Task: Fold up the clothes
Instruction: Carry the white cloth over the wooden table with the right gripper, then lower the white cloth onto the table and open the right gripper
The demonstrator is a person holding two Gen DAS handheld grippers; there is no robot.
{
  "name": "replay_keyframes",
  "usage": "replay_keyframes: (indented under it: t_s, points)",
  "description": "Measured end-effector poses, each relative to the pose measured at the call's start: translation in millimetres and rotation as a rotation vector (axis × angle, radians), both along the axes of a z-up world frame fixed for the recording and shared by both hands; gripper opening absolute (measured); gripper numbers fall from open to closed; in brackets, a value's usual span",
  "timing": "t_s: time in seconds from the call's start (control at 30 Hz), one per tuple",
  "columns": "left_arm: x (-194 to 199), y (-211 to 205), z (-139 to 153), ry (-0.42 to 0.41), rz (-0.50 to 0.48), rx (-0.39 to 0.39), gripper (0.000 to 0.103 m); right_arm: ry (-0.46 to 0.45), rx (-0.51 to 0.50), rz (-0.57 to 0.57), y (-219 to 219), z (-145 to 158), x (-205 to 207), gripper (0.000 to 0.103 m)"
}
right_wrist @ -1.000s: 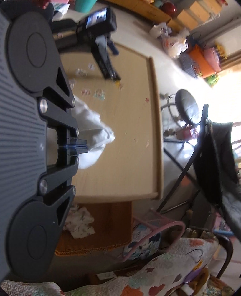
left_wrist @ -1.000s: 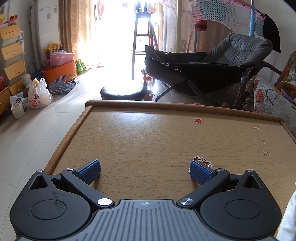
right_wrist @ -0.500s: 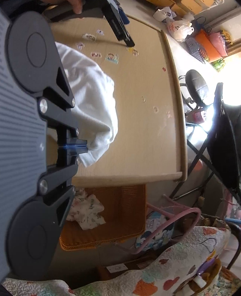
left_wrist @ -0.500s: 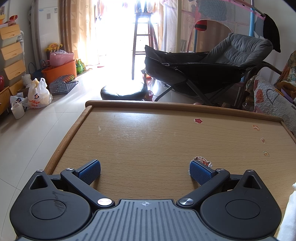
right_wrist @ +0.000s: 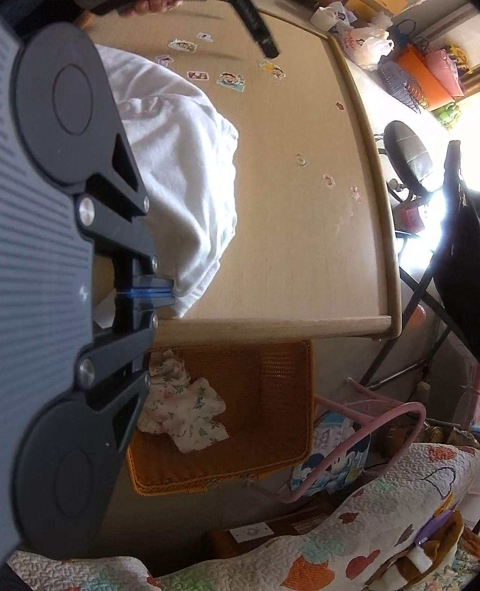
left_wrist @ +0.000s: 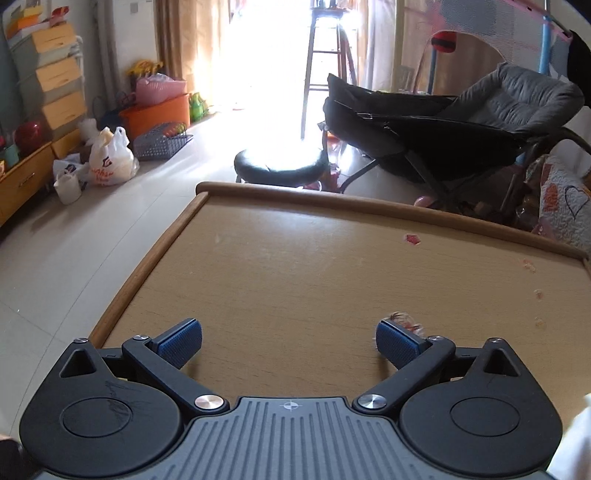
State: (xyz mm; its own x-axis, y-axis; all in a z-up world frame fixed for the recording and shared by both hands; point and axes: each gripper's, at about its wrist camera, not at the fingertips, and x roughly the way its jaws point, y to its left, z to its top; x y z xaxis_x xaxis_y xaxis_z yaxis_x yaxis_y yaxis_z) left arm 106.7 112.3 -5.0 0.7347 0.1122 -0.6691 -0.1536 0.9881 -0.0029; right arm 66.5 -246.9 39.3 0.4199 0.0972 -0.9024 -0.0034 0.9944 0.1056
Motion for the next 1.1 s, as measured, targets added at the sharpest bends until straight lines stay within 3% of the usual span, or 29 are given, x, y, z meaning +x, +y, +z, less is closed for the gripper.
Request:
replay_keyframes:
  t_s: [0.07, 0.23, 0.4, 0.5, 0.7, 0.9, 1.1]
  points:
    - [-6, -8, 18, -0.017, -0.040, -0.023, 0.093, -0.002, -0.004, 0.004, -1, 1, -1, 0.001]
    - [-28, -35, 58, 0.046, -0.140, -0.068, 0.093, -0.028, -0.035, 0.005, -13, -2, 4, 0.001]
    - [-78, -61, 76, 0.096, -0.265, -0.074, 0.093, -0.049, -0.021, 0.030, -20, 11, -1, 0.003]
    - [-111, -65, 76, 0.104, -0.307, -0.097, 0.093, -0.067, -0.009, 0.106, -12, 21, -6, 0.003]
    - [-159, -64, 61, 0.118, -0.354, -0.072, 0.093, -0.066, 0.020, 0.310, 24, 26, -14, 0.003]
    - [-178, -62, 41, 0.135, -0.409, -0.088, 0.093, -0.065, 0.049, 0.512, 60, 30, -22, 0.003]
    - [-176, -64, 42, 0.128, -0.426, -0.097, 0.093, -0.032, -0.008, 0.590, 101, 25, -21, 0.005]
